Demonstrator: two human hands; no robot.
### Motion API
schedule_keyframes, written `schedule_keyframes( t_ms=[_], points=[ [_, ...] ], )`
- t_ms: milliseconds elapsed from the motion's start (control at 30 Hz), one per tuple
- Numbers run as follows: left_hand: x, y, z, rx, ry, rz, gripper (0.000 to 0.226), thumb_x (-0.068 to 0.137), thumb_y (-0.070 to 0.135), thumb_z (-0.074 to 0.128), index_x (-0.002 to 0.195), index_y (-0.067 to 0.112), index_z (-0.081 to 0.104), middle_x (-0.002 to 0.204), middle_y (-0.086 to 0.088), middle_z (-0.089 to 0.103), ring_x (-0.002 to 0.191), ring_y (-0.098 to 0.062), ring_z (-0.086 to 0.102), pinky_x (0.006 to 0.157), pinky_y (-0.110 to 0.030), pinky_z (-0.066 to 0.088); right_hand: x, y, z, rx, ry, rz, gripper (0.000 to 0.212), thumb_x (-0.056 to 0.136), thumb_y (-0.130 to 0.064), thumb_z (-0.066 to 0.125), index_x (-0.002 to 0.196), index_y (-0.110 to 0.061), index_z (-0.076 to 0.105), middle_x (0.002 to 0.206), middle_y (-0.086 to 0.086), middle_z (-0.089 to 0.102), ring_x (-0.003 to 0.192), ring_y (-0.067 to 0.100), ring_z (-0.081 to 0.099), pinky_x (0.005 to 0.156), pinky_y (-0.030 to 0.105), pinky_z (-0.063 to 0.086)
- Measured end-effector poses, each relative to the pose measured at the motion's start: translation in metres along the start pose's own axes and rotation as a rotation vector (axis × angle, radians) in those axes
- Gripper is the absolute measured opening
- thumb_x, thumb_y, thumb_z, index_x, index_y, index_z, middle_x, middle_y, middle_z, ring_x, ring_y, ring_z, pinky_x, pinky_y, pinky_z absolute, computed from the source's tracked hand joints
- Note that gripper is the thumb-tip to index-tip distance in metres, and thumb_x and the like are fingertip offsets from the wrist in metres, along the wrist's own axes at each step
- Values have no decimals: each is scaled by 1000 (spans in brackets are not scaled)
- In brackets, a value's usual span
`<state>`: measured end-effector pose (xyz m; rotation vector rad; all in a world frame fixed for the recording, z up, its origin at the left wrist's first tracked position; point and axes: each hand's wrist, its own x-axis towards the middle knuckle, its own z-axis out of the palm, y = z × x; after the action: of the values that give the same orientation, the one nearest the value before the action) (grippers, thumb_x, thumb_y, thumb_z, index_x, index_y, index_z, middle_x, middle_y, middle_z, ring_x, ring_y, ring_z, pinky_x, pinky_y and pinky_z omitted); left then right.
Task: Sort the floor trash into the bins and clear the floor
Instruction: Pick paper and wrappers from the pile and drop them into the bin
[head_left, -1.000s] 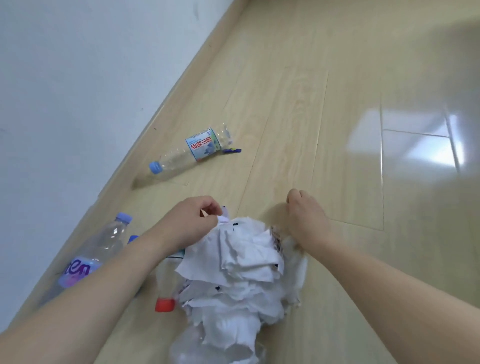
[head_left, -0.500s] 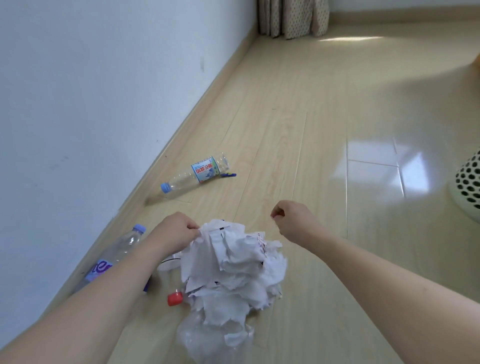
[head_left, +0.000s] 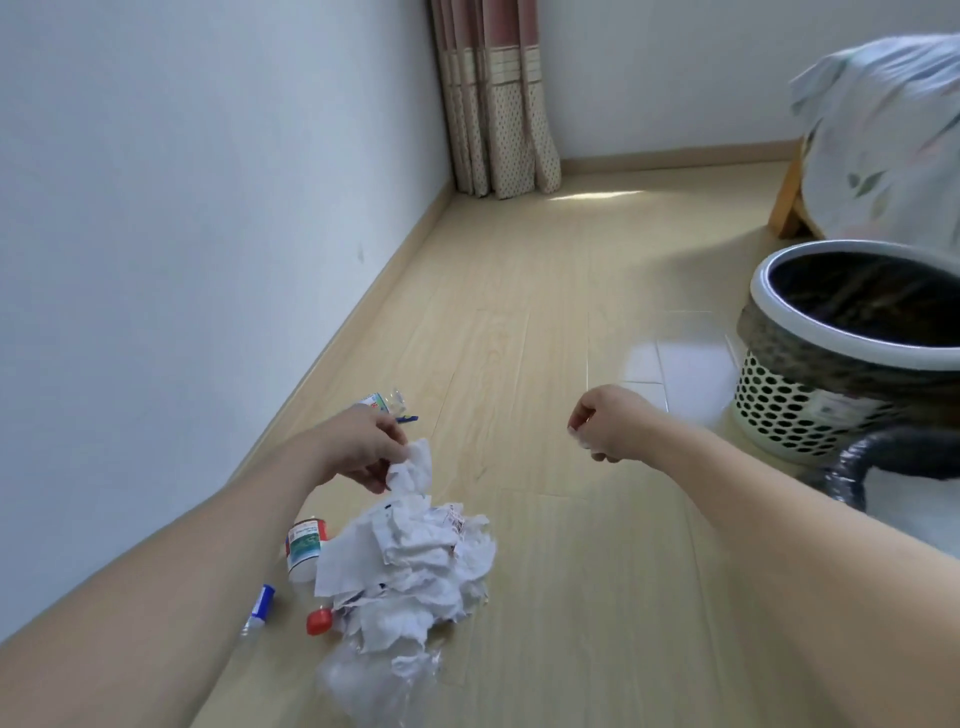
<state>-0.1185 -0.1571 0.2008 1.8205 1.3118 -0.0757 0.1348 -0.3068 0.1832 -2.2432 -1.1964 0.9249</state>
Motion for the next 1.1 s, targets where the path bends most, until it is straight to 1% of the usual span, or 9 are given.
schedule_keyframes(
  t_ms=[233, 400, 500, 600, 667, 767, 833, 900, 1100],
  points=[
    [-20, 165, 120, -196, -283, 349, 9, 89, -5, 53, 93, 2, 58, 66, -12, 64, 54, -22, 62, 61, -33, 57, -48, 90, -98, -31, 220, 243, 26, 90, -7, 41, 103, -8, 63, 99, 18, 68, 74, 28, 62, 67, 35, 54],
    [-28, 255, 257, -91, -215, 548, 12, 81, -1, 49, 83, 4, 60, 71, -15, 66, 51, -27, 64, 61, -42, 61, -113, 200, -158, -91, 447, 450, 27, 93, -9, 49, 115, -6, 64, 114, 15, 65, 103, 31, 63, 86, 35, 54],
    [-32, 282, 331, 143, -95, 737, 14, 83, 8, 48, 83, 13, 60, 77, -7, 67, 66, -27, 67, 62, -39, 58, -145, 259, -165, -69, 436, 495, 22, 92, -11, 46, 104, -11, 65, 110, 9, 63, 101, 26, 59, 73, 27, 46],
    [-26, 296, 399, 562, -128, 854, 18, 89, 11, 49, 97, 15, 64, 98, -7, 67, 91, -30, 62, 74, -36, 52, -147, 301, -159, -47, 339, 517, 17, 88, -12, 50, 74, -19, 55, 81, 1, 53, 80, 23, 51, 57, 23, 39],
    [-20, 298, 436, 972, -353, 761, 29, 94, 15, 52, 121, 13, 62, 122, -11, 61, 112, -31, 58, 91, -37, 46, -139, 319, -146, -67, 195, 543, 9, 90, -17, 51, 85, -19, 58, 81, 0, 51, 81, 21, 51, 67, 26, 43],
    [-14, 295, 462, 1209, -492, 618, 32, 98, 17, 48, 128, 9, 58, 131, -11, 58, 120, -29, 56, 92, -36, 46, -123, 341, -121, -160, -114, 616, 39, 95, -25, 50, 133, -16, 51, 125, 7, 54, 115, 26, 50, 98, 32, 41],
    [-12, 299, 459, 1164, -474, 636, 32, 97, 15, 46, 126, 9, 60, 129, -11, 60, 117, -29, 58, 92, -36, 48, -119, 339, -120, -189, -200, 651, 43, 94, -19, 51, 137, -13, 47, 126, 10, 53, 108, 27, 51, 92, 34, 42],
    [-12, 312, 445, 1064, -432, 694, 33, 94, 12, 48, 123, 11, 63, 123, -10, 63, 111, -28, 61, 90, -34, 50, -119, 328, -135, -214, -148, 641, 38, 96, -15, 48, 134, -7, 49, 124, 13, 55, 106, 28, 53, 89, 35, 43],
    [-21, 327, 327, 584, -166, 730, 36, 81, -1, 44, 101, 15, 68, 106, -4, 65, 97, -23, 60, 82, -34, 54, -102, 257, -185, -312, 81, 561, 46, 101, -17, 38, 144, -3, 37, 149, 16, 37, 134, 34, 40, 111, 40, 36]
  ],
)
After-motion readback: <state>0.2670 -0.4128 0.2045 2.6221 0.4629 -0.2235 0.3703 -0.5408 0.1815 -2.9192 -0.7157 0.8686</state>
